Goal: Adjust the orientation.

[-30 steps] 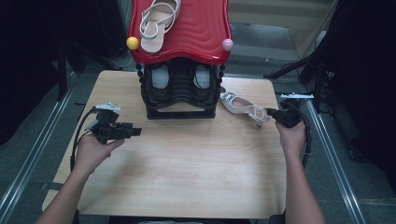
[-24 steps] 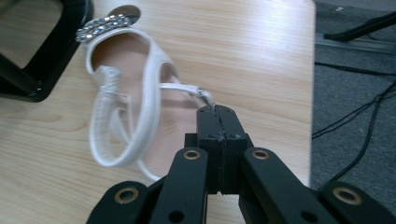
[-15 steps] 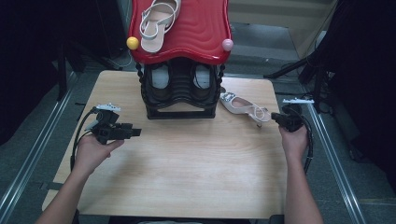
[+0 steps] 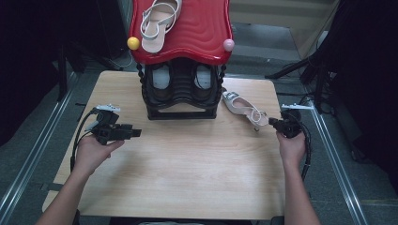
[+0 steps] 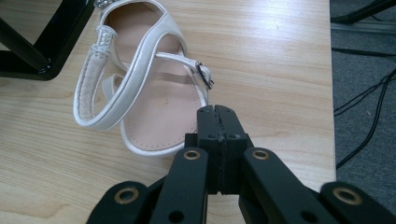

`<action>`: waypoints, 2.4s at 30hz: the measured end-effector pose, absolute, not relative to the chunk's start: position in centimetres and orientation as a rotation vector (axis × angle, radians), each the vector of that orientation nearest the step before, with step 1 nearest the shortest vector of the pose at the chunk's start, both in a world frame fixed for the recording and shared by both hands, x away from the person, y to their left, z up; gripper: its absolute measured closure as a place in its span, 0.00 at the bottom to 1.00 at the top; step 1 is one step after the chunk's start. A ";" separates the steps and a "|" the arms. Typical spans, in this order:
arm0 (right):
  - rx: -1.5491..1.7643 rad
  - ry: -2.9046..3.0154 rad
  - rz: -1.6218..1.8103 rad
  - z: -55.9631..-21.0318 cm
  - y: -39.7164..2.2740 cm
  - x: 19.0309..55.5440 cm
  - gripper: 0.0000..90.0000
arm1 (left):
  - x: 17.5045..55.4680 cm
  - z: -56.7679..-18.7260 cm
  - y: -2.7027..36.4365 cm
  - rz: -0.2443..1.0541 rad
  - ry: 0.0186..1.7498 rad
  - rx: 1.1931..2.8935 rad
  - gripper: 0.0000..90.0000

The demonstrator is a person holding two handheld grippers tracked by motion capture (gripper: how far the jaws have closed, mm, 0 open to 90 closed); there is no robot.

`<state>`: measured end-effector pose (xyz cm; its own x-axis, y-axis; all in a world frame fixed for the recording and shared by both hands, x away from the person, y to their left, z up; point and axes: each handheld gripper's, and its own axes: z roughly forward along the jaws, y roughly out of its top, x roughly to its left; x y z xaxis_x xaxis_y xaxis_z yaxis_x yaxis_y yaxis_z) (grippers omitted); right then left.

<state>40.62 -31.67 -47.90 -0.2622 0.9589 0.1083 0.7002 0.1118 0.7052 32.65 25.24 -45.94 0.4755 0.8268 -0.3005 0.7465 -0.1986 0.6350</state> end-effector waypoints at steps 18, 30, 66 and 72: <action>1.603 2.065 1.011 -48.2 -29.4 38.7 1.00 | 33.6 -46.4 25.3 0.136 1.298 1.967 0.53; 1.562 2.068 1.041 -46.7 -28.6 39.1 0.95 | 33.7 -46.3 25.4 0.128 1.290 1.976 0.53; 1.521 2.216 1.037 -45.7 -22.9 46.2 0.82 | 32.5 -46.6 25.9 0.143 1.305 1.982 0.53; 1.539 2.237 1.034 -46.9 -22.2 47.3 0.84 | 32.1 -46.7 26.1 0.150 1.309 1.972 0.53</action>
